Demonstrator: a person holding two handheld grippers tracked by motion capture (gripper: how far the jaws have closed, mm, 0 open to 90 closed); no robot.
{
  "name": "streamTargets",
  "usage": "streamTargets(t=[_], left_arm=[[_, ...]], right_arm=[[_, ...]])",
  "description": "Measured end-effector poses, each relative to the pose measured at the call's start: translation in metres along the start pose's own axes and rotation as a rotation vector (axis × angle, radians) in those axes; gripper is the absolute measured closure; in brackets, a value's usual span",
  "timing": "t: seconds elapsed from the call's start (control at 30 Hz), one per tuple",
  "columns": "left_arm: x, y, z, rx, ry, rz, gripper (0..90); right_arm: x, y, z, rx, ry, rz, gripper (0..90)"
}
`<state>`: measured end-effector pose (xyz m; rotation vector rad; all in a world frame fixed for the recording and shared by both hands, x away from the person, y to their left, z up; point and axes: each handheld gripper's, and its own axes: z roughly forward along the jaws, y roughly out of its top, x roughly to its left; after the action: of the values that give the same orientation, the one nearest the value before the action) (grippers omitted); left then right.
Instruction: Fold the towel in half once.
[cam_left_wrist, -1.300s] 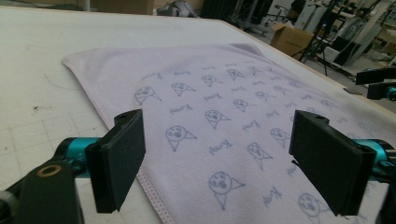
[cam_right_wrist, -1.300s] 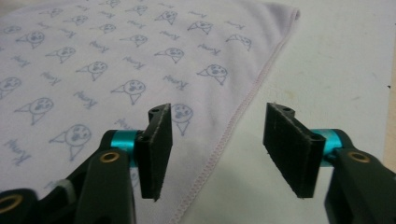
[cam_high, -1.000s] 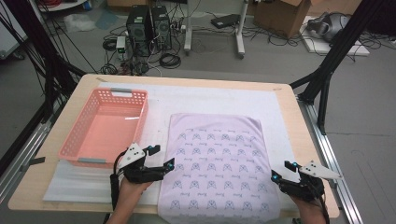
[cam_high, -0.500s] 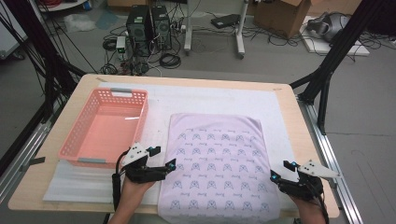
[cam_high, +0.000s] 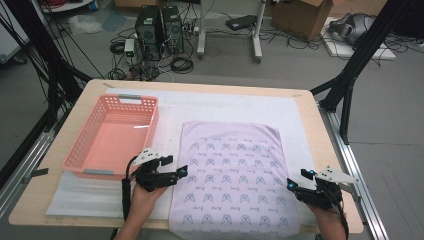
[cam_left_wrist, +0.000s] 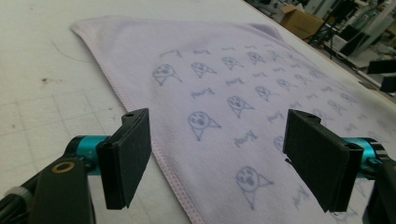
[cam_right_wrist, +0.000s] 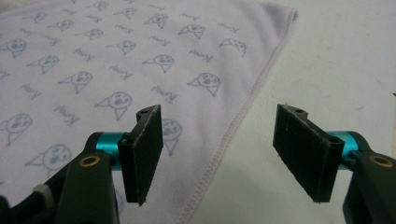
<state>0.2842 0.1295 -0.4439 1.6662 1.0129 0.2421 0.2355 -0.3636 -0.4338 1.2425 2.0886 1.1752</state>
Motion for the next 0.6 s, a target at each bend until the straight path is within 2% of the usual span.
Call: streamTargets(t=[0.13,0.23,0.3,0.37,0.43,0.57,0.6], left_arm=[[-0.003,0.009,0.012,0.012,0.033,0.047,25.6],[-0.003,0.015,0.021,0.014,0.065,0.062,25.6],[-0.001,0.022,0.029,0.041,0.076,0.078,25.9],[0.002,0.026,0.034,0.04,0.083,0.078,30.2],[0.007,0.03,0.041,0.075,0.099,0.074,35.3],[0.017,0.037,0.054,0.116,0.153,0.067,36.7],[0.02,0.037,0.055,0.108,0.168,0.061,36.9]], right_arm=[[-0.004,0.007,0.007,0.006,0.003,0.007,34.2],[-0.007,0.014,0.013,0.009,0.008,0.014,35.1],[-0.01,0.02,0.021,0.011,0.013,0.015,36.1],[-0.012,0.025,0.027,0.017,0.011,0.024,37.1],[-0.016,0.03,0.037,0.03,0.008,0.04,38.6],[-0.024,0.039,0.052,0.062,-0.013,0.053,43.0],[-0.027,0.041,0.056,0.068,-0.02,0.055,45.0]])
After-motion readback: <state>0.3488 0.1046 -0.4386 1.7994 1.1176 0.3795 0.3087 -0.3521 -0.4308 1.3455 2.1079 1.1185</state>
